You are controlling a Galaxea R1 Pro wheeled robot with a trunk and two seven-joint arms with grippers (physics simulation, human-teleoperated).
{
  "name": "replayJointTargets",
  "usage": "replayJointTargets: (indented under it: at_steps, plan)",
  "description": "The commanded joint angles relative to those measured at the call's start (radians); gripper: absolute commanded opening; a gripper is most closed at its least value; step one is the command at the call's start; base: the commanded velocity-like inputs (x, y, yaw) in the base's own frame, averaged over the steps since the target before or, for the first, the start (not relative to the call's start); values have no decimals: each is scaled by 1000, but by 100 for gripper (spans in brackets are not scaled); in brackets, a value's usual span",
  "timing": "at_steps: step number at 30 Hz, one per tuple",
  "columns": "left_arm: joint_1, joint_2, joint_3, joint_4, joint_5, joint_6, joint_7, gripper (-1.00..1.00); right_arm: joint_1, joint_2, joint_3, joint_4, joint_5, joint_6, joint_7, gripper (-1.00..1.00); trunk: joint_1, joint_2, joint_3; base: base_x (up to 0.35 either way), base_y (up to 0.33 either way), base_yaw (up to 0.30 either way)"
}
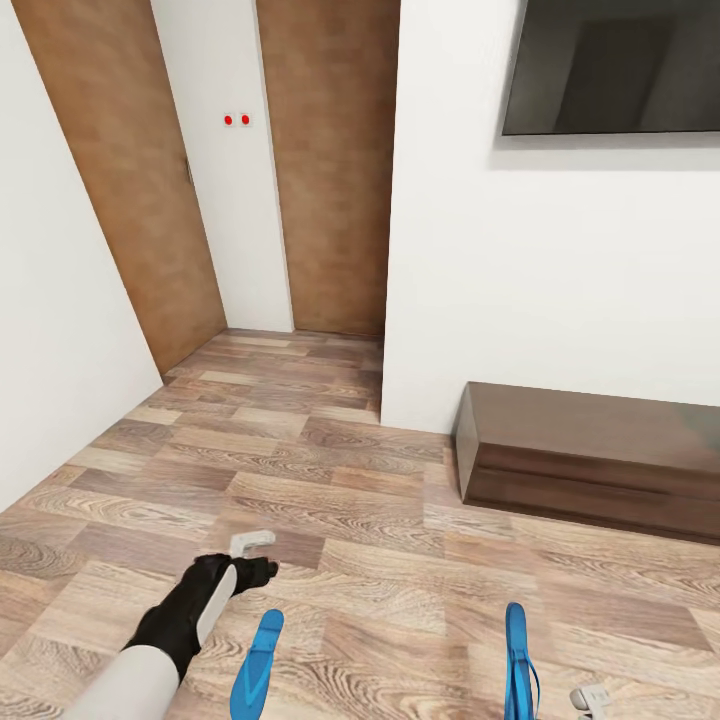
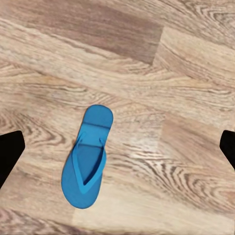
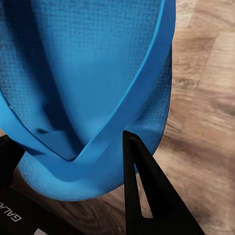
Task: In the bedroom, move the book from the bed onto either nightstand, and place the two sandals side by side next to the bed.
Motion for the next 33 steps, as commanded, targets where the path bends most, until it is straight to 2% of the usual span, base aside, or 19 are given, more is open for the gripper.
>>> replayJointTargets:
  at_steps: [1,5,8,10,12,16,18,28,31,33]
  plan:
    - [-1,1,-4,27,11,-21,7,100,-1,1,-8,-1,7,5,6,-100,0,0,-1,0,0,0]
    - [-1,9,-10,112,10,-124,6,100,-1,1,-8,-1,7,5,6,-100,0,0,-1,0,0,0]
    - [-1,13,-20,133,9,-150,7,100,-1,1,-8,-1,7,5,6,-100,0,0,-1,0,0,0]
    - [-1,14,-38,138,9,-155,9,100,-1,1,-8,-1,7,5,6,-100,0,0,-1,0,0,0]
    - [-1,14,-77,141,10,-158,10,100,-1,1,-8,-2,6,5,6,-100,0,0,-1,0,0,0]
    - [-1,15,-132,143,10,-159,11,100,-1,1,-10,-2,5,5,7,-100,0,0,-1,0,0,0]
    - [-1,15,-141,144,10,-159,12,100,-1,1,-11,-2,5,5,7,-100,0,0,-1,0,0,0]
    - [-1,13,-150,144,11,-159,12,100,-1,-1,-13,-4,3,17,18,-100,38,-70,-32,0,0,0]
    - [-1,13,-150,144,11,-159,12,100,-2,-5,-14,-13,2,53,19,-100,50,-91,-42,0,0,0]
    - [-1,13,-151,144,11,-158,12,100,-5,-8,-14,-24,-3,168,19,-100,57,-105,-48,0,0,0]
